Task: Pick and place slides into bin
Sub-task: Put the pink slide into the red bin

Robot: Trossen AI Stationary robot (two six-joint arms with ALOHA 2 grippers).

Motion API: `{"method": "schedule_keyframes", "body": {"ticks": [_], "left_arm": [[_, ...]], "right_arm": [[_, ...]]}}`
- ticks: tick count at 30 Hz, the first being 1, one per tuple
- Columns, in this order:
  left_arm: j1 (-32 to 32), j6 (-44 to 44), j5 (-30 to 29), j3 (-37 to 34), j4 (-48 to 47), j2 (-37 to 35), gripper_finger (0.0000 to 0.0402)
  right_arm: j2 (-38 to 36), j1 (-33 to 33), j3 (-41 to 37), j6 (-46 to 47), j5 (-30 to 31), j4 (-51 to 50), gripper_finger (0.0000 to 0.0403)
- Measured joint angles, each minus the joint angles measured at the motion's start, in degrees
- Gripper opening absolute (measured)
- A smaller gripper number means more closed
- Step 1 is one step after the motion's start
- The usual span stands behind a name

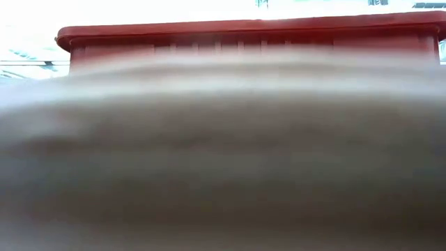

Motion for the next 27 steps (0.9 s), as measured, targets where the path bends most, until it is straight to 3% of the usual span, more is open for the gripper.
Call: {"method": "schedule_keyframes", "body": {"ticks": [13,20,27], "left_arm": [[-1.1,-3.4,-3.5,0.0,0.0,0.0,0.0241],[-1.1,-3.3,-4.3,0.0,0.0,0.0,0.0241],[-1.0,-2.7,-4.4,0.0,0.0,0.0,0.0241]], "right_arm": [[4.9,1.0,0.0,10.3,-3.5,-2.1,0.0212],[9.4,-0.8,0.0,12.7,-9.7,-3.5,0.0212],[10.8,-3.0,0.0,14.1,-11.0,-3.3,0.0212]]}}
